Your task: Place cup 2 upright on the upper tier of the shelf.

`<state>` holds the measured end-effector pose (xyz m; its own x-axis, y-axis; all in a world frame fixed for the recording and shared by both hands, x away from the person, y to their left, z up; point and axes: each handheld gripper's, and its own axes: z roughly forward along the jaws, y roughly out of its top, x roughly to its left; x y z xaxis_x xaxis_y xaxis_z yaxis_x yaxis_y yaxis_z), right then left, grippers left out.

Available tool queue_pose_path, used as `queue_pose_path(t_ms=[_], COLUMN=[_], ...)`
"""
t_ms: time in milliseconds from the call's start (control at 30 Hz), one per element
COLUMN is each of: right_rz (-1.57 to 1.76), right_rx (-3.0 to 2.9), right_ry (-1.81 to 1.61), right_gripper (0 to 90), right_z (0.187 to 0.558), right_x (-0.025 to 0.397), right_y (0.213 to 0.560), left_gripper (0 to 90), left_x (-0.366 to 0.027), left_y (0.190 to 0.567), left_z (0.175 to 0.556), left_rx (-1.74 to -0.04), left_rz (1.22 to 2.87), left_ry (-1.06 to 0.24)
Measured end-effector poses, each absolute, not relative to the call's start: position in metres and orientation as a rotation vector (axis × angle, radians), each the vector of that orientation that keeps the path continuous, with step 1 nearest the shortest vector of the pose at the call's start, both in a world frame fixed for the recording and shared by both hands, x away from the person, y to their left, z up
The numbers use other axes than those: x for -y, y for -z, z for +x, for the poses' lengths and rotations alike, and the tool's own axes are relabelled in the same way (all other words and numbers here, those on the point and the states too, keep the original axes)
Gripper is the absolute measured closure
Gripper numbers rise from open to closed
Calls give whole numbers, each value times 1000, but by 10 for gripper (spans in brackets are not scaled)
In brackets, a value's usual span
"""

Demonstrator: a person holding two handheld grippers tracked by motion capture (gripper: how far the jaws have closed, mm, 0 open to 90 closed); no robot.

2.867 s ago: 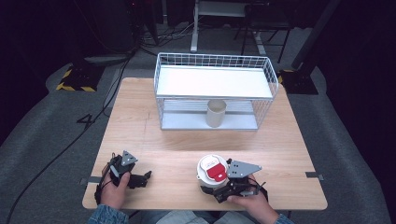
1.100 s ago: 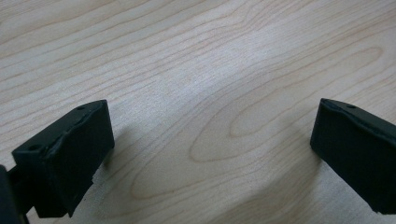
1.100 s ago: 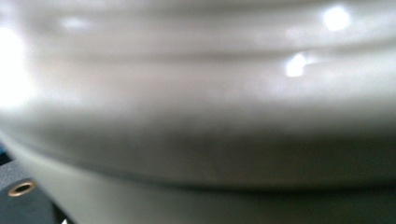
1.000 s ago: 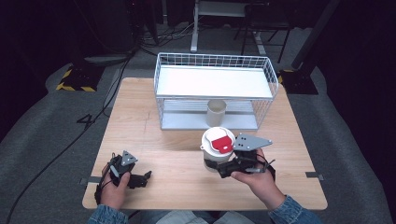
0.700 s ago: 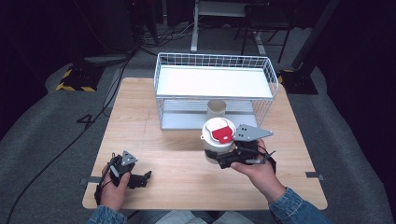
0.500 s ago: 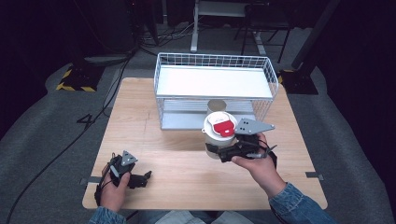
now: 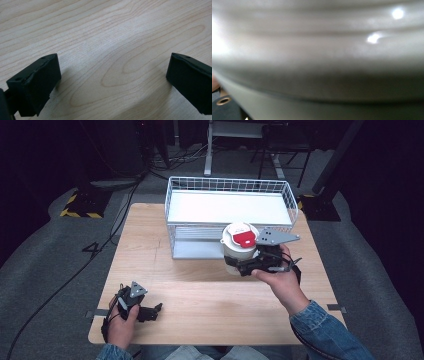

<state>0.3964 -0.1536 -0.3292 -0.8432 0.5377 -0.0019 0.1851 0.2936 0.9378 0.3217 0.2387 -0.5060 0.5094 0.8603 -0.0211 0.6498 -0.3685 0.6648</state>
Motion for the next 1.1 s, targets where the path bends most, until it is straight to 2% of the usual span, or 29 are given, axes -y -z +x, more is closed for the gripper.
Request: queue_pose_path(t_ms=[1100], right_rz=[748], right_rx=[-2140], right_ry=[-1556], right_gripper=[89], right_z=[450], right_x=[145], right_y=[277], left_gripper=[2], left_x=[-239], left_y=[506], left_z=[322], left_rx=[-1228], left_rz=[2135], left_ry=[-442])
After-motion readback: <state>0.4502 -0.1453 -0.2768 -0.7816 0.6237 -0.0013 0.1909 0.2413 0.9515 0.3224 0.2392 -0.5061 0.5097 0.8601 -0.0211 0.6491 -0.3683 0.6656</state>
